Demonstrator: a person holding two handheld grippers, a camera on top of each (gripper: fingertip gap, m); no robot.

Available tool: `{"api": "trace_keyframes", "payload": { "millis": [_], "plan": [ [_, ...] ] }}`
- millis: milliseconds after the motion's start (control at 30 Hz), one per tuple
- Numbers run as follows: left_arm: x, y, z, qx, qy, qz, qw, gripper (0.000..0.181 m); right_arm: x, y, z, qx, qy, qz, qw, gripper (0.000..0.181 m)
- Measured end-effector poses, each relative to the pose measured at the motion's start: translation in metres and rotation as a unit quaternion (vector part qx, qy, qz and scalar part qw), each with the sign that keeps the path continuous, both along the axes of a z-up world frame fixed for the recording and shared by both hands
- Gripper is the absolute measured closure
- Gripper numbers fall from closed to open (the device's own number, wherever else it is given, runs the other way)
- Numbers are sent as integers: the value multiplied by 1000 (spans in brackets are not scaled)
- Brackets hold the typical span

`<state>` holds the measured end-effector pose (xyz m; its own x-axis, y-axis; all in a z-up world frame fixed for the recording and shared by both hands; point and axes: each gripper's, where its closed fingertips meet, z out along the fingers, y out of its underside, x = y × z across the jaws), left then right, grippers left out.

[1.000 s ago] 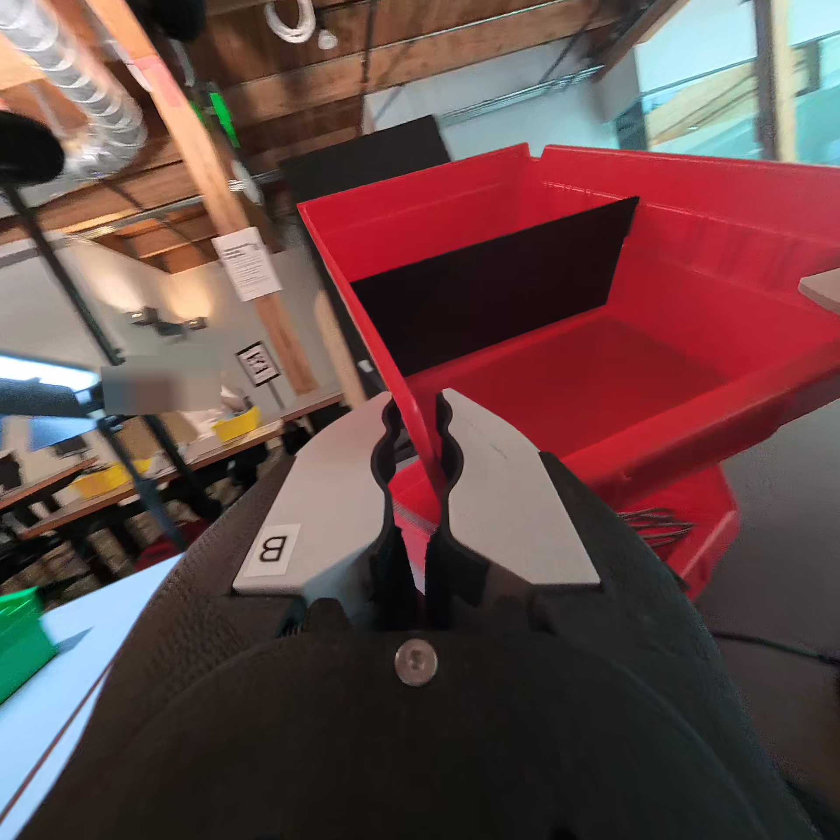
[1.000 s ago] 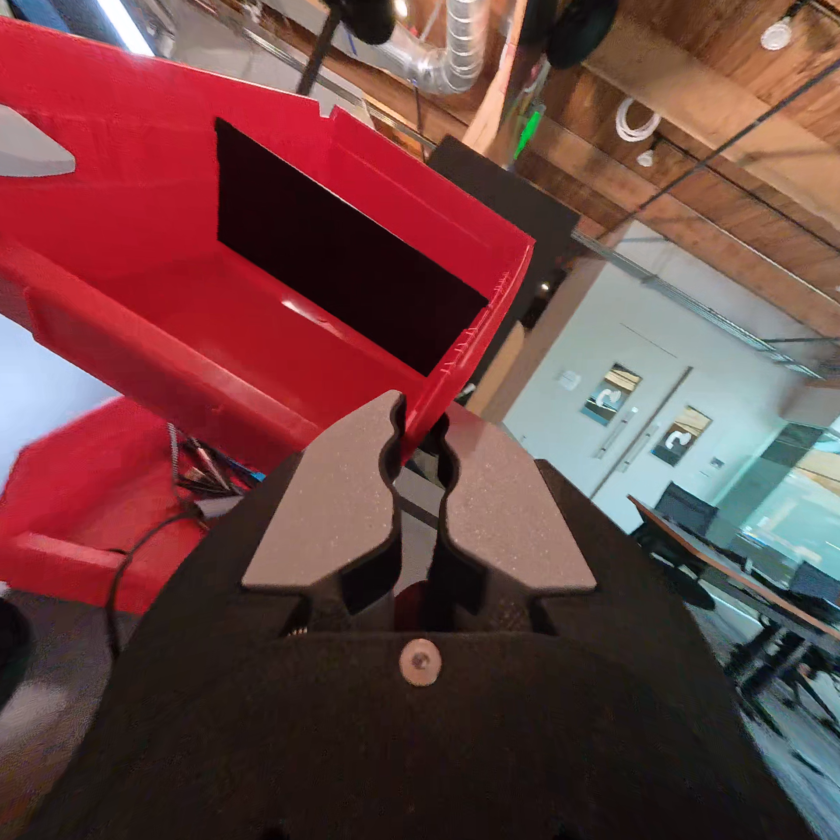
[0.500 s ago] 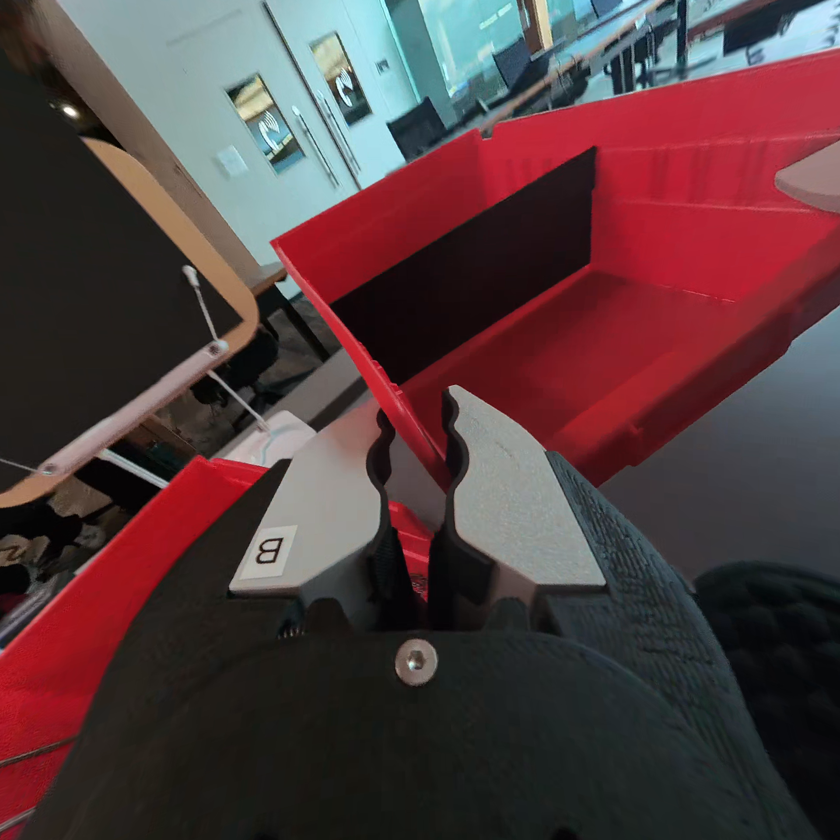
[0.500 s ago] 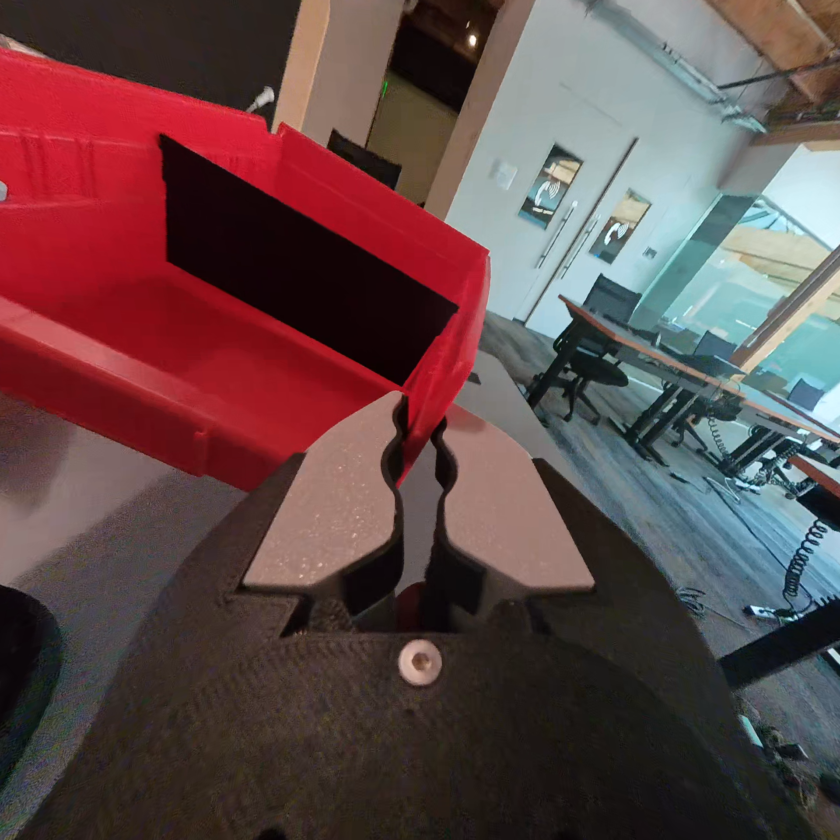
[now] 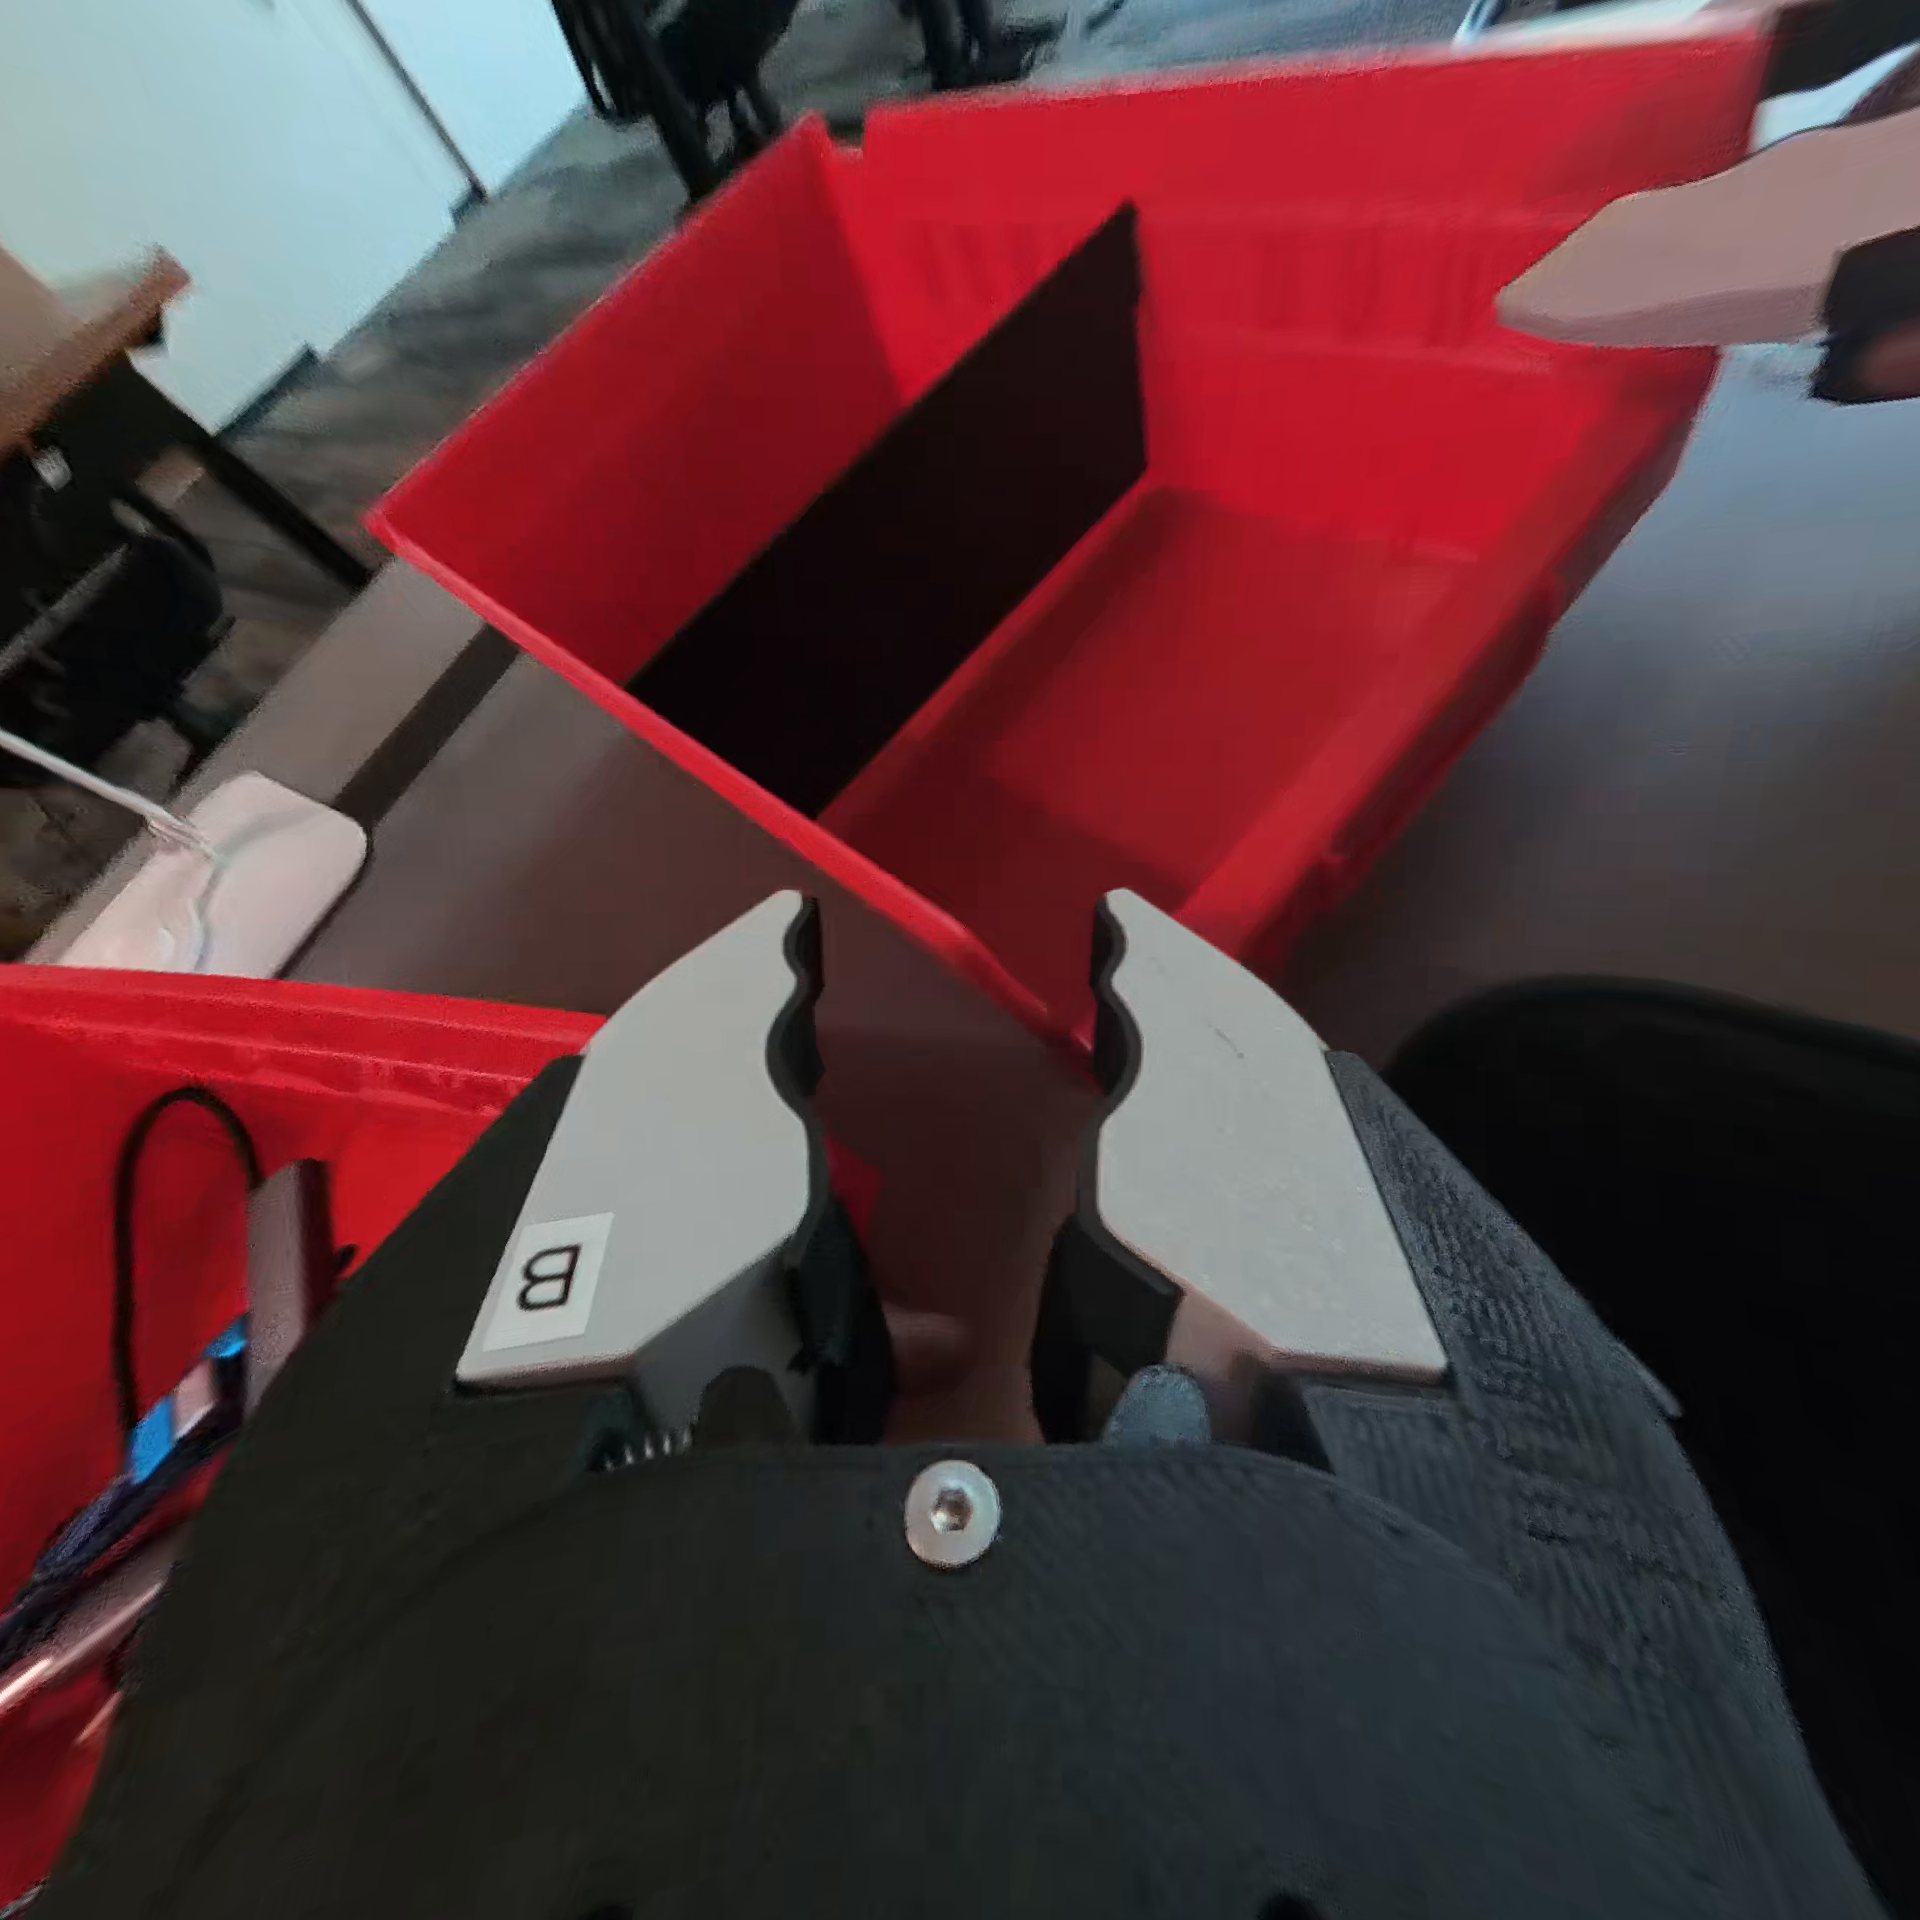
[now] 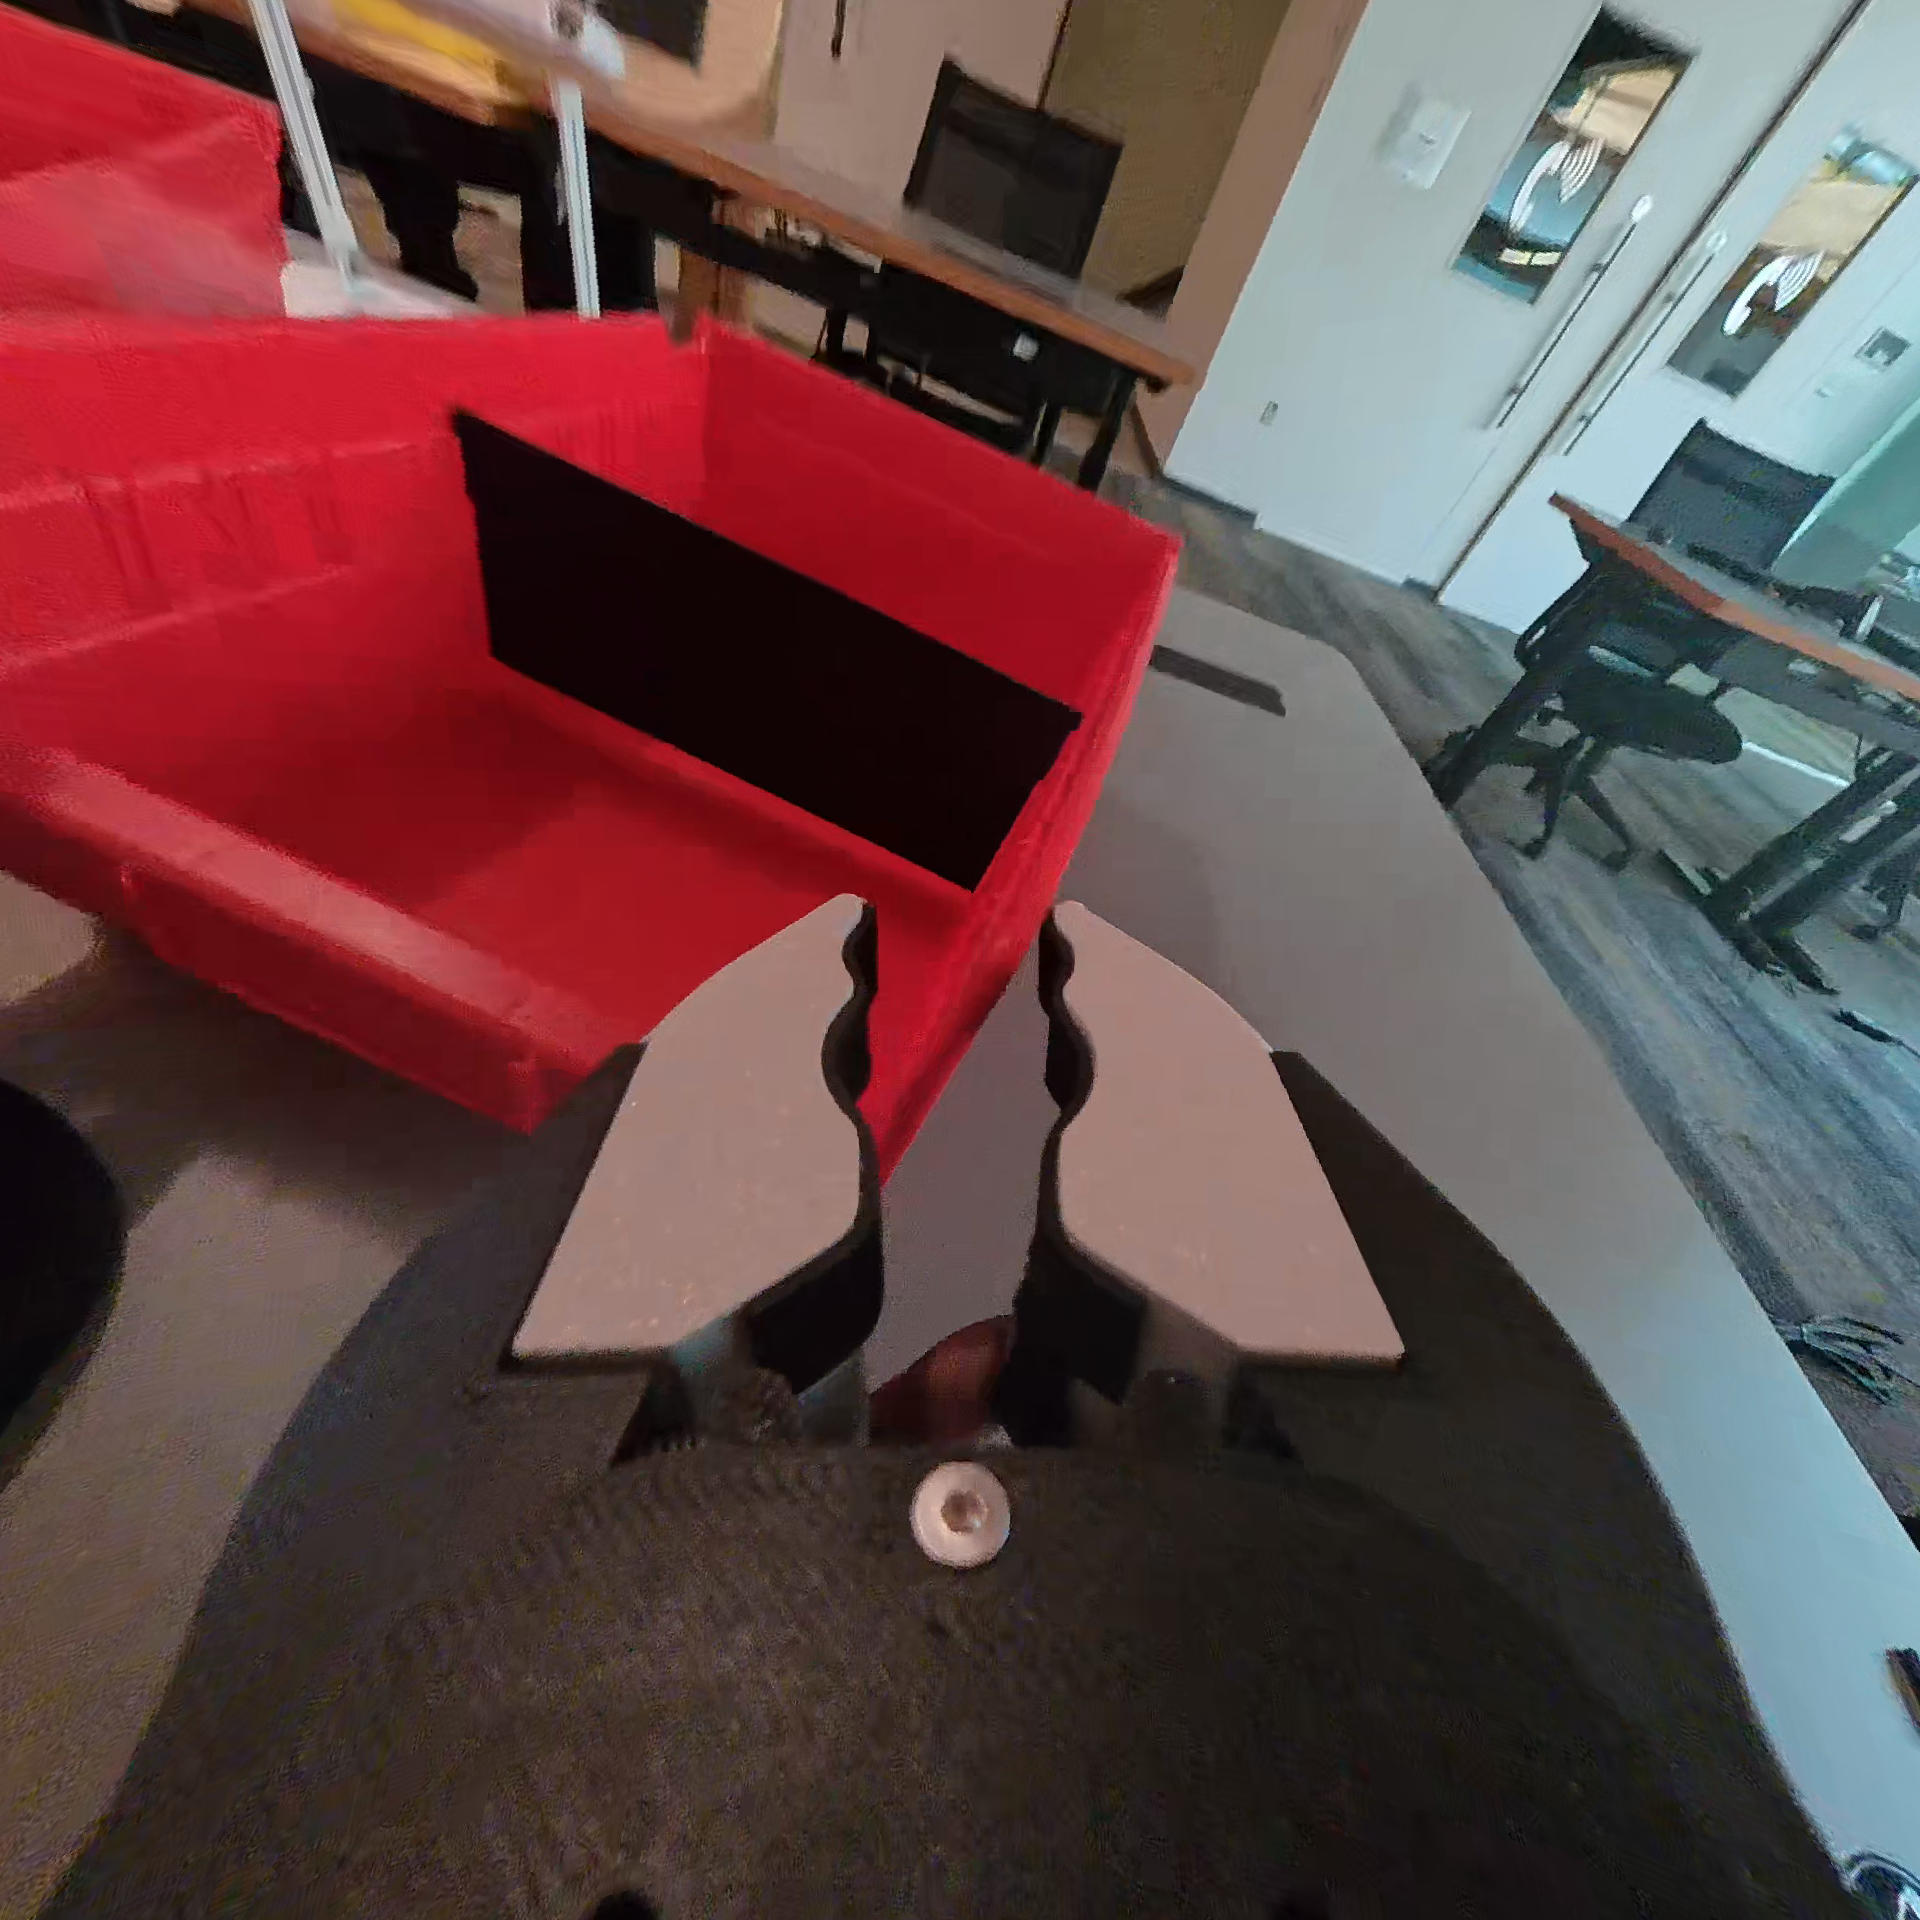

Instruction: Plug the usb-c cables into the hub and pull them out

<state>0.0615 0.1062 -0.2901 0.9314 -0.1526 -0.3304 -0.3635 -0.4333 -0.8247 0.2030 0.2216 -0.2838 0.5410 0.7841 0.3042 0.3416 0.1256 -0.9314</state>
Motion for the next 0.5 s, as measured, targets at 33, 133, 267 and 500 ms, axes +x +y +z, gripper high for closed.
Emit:
{"api": "trace_keyframes", "payload": {
  "millis": [33, 133, 267, 500],
  "plan": [
    [2, -8, 10, 19, 4, -10, 1000, 131, 2, -1, 9, 14, 26, 6, 1000, 146],
    [1, -43, 39, 58, 33, -31, 997, 130, 11, -13, 46, 60, 109, 36, 992, 126],
    [-35, -88, 7, -67, 63, -11, 996, 130, -10, -61, 64, 31, 123, 168, 978, 113],
    [-77, -105, -45, -188, 128, 16, 974, 138, -88, -130, -16, -47, -117, 298, 946, 111]
  ]
}}
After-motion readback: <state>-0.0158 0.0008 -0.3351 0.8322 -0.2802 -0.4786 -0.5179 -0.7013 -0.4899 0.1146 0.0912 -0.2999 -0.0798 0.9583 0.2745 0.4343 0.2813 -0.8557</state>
